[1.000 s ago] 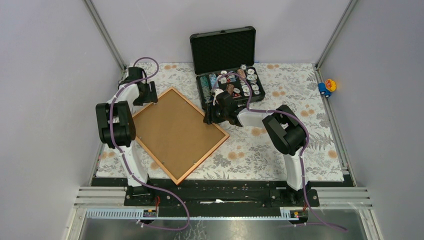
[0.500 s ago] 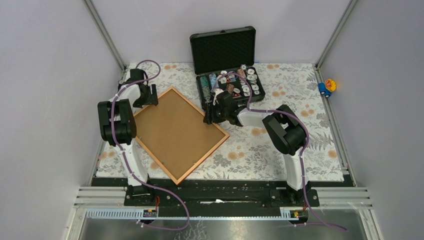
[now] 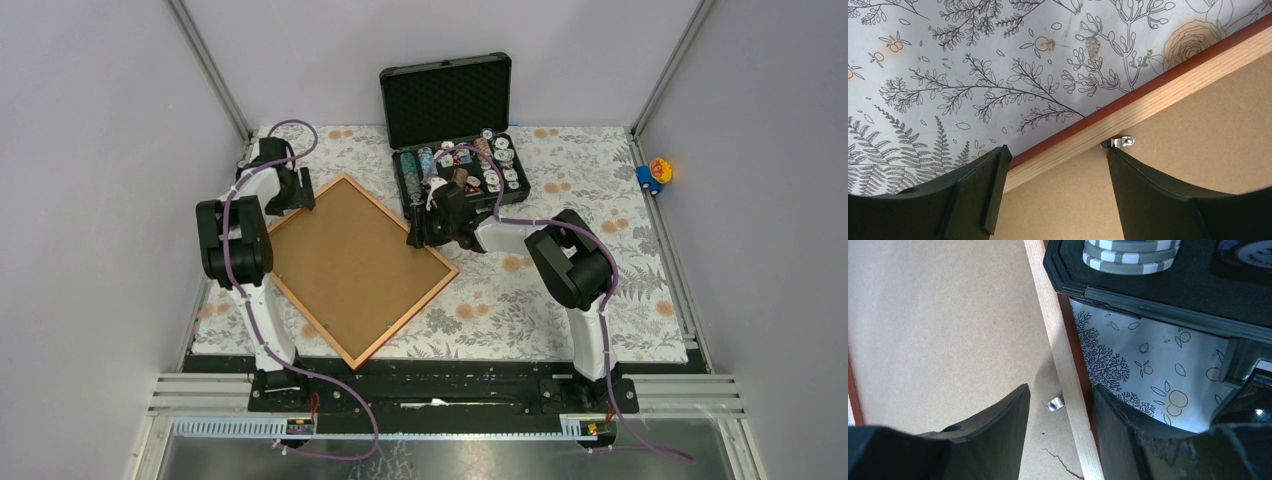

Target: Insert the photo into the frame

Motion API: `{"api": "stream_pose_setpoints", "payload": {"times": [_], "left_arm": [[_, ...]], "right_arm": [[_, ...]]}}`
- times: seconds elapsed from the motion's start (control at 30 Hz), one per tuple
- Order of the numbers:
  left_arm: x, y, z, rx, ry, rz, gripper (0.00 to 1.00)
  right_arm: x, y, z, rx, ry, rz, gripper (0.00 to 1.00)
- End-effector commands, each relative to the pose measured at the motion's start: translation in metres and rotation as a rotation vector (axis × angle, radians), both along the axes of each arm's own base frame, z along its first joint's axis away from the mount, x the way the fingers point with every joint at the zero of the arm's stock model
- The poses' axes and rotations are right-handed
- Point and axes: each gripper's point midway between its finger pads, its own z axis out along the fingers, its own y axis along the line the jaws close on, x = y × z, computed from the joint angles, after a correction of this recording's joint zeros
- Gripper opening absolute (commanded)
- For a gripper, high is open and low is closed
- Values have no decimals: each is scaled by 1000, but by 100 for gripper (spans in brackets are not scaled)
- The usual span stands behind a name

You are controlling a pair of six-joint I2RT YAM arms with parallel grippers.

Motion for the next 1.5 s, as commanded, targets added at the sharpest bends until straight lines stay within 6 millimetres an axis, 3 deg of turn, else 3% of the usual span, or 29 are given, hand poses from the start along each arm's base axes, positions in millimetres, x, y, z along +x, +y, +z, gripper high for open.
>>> {"api": "stream_pose_setpoints", "payload": {"times": [0.0, 0.27, 0.4, 0.57, 0.67, 0.73, 0.77, 0.8, 0.93, 1.07, 1.3, 1.47], "left_arm": [[4, -8, -21, -31, 23, 18, 80], [6, -2, -28, -21, 33, 99, 70], [5, 1, -33, -23, 40, 142, 59], [7, 0, -27, -23, 29, 133, 55], [12, -2, -9, -11, -5, 110, 60], [15, -8, 10, 9, -36, 98, 82], [16, -12, 22, 25, -52, 93, 94], [17, -19, 35, 36, -72, 82, 98], [11, -56, 87, -23, -162, 42, 99], [-8, -113, 138, -64, -284, -102, 99], [-34, -168, 183, -100, -434, -278, 99], [-51, -189, 193, -189, -478, -378, 99]], "right_arm": [[-9, 0, -17, -14, 62, 12, 56], [-10, 0, -16, -15, 61, 12, 57], [-10, -1, -17, -16, 61, 11, 57], [-8, -1, -17, -17, 58, 9, 56], [-8, -1, -18, -23, 57, 8, 57], [-8, -2, -19, -26, 56, 3, 57], [-7, -3, -19, -29, 56, -3, 57], [-7, -4, -21, -32, 58, -11, 57], [-6, -8, -26, -43, 66, -46, 57], [-6, -14, -31, -62, 66, -73, 57], [1, -34, -43, -137, 38, -160, 59], [3, -38, -49, -159, 34, -182, 59]]}}
